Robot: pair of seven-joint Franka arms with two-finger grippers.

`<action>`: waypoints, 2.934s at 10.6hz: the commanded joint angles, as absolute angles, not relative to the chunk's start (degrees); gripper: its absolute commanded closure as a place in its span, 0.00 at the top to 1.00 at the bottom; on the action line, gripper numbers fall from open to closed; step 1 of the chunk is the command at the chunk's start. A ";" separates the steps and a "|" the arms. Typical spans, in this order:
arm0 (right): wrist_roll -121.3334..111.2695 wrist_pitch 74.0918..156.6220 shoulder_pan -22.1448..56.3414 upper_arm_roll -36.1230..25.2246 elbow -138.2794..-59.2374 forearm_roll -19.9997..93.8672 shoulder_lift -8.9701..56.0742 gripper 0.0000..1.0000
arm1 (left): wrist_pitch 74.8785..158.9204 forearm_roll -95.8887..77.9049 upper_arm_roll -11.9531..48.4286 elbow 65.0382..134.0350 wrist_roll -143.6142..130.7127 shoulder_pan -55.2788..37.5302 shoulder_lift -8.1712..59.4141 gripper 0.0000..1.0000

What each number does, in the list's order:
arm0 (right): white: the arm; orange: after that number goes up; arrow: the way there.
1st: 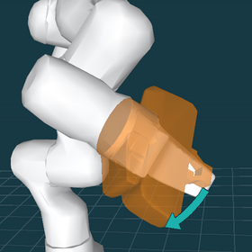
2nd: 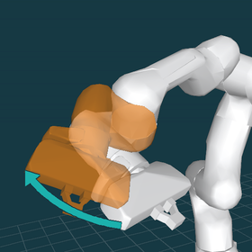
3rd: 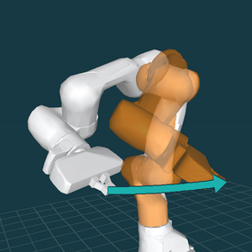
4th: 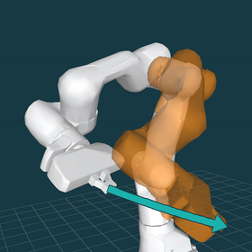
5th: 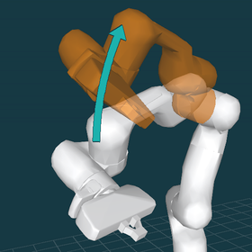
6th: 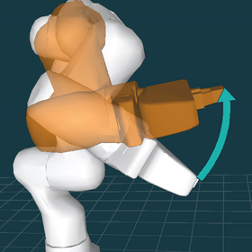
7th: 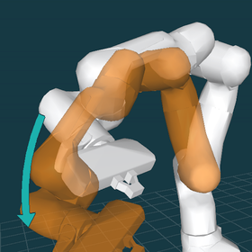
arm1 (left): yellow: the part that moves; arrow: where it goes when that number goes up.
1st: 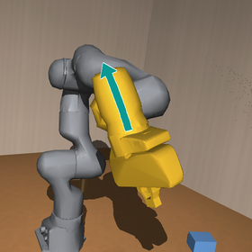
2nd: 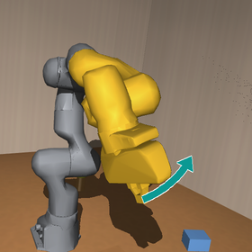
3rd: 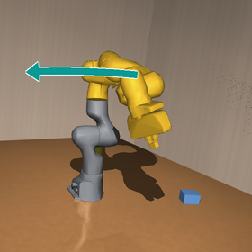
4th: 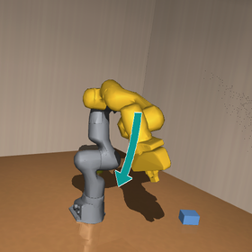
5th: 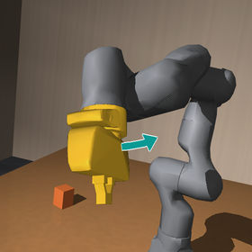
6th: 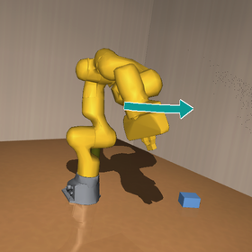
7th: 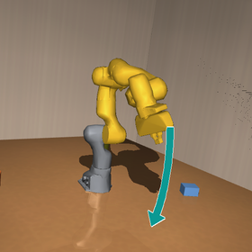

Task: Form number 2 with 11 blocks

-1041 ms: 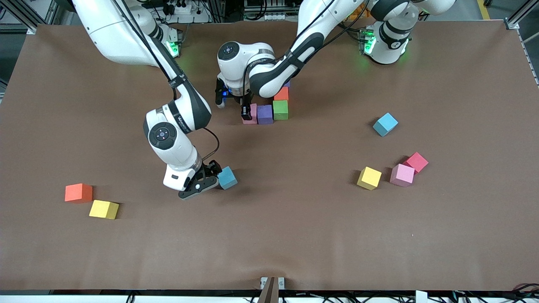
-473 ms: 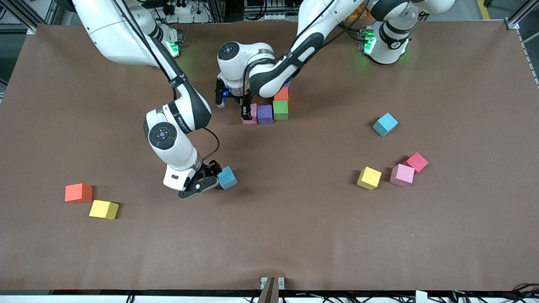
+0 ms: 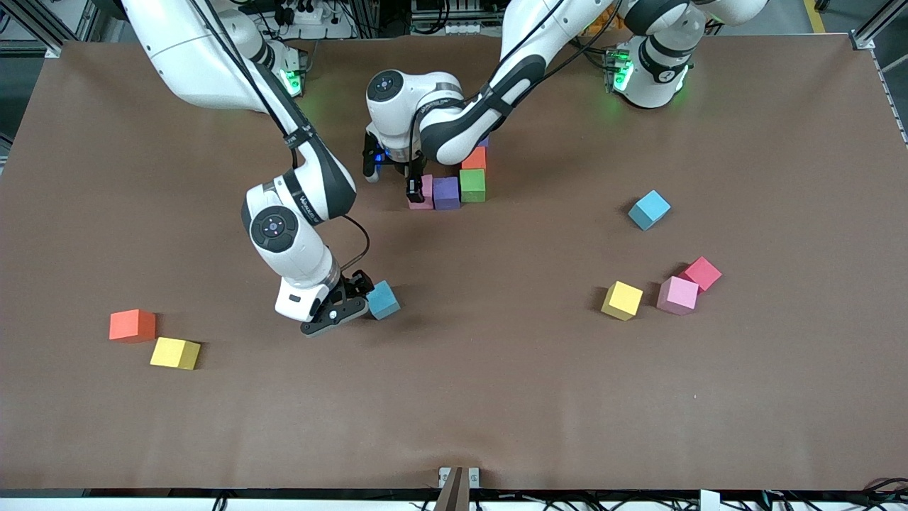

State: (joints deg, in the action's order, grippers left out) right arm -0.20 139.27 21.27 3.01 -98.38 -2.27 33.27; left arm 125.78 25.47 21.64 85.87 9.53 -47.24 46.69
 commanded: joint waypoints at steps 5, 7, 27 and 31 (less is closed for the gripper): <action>0.09 138.87 17.77 -1.40 -94.32 -2.46 33.75 1.00 | 127.09 26.72 20.57 87.10 9.40 -46.93 47.11 0.57; 0.00 138.43 14.70 -1.41 -93.09 -1.94 33.84 1.00 | 127.09 26.72 20.57 87.01 9.58 -46.93 47.11 0.57; 1.05 135.70 13.01 -1.41 -92.81 -2.81 36.21 1.00 | 127.18 26.55 20.57 86.92 9.06 -47.02 47.29 0.56; 1.05 135.70 13.01 -1.49 -92.81 -2.81 36.21 1.00 | 127.18 26.37 20.57 86.49 9.14 -47.02 47.11 0.56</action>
